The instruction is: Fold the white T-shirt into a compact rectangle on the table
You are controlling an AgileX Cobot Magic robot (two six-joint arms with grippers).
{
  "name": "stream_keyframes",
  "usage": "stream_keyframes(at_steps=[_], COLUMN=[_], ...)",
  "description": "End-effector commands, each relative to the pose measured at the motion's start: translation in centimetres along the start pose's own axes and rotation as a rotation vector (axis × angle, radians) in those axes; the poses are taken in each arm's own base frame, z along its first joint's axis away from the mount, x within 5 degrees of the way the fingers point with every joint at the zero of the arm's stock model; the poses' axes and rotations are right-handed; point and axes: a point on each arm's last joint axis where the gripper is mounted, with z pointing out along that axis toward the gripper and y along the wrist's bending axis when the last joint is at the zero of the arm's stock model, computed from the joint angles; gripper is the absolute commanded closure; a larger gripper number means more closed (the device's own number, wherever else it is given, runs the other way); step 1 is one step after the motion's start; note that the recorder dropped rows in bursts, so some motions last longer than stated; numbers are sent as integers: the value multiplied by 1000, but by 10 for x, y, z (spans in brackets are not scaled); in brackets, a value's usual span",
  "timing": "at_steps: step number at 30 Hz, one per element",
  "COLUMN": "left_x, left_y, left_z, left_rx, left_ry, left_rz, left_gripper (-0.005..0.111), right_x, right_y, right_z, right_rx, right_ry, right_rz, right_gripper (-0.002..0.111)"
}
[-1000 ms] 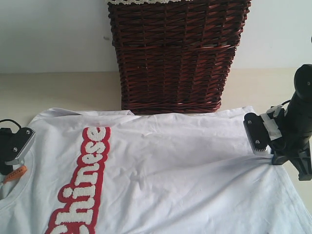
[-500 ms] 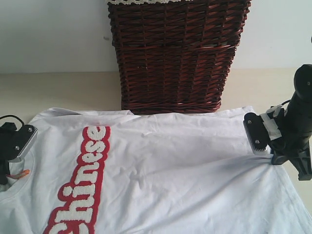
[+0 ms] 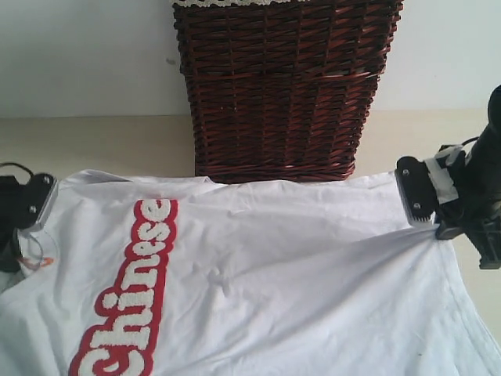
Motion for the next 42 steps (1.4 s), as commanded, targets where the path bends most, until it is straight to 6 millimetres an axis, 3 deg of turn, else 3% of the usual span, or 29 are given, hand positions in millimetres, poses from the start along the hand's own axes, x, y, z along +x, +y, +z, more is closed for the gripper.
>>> stream_keyframes(at_steps=[1,7,13,18,23,34,37,42], left_x=[1,15,13,-1,-9,-14,-13,-14], left_y=[8,-3,-28,-64,-113,-220,-236,-236], left_z=[-47,-99,-173,-239,-280,-331,-335,-329], left_rx=[-174,-328,-594,-842,-960,-1242,-1292,-1230], left_ry=[-23,-53,-177,-430,-533,-668,-687,-675], left_rz=[-132,-347,-504,-596,-572,-576,-587,-606], left_gripper=[107,107,107,107,107,107,107,107], right_x=[2,5,10,15,21,29,29,29], right_y=[-5,2,19,45,80,163,174,174], right_z=[-34,-84,-151,-209,-250,-311,-318,-316], right_rx=[118,207,396,583,687,885,918,901], right_ry=[-21,-41,-92,-170,-231,-420,-455,-450], right_rz=[73,131,211,319,390,475,476,478], right_gripper=[108,108,108,108,108,108,108,108])
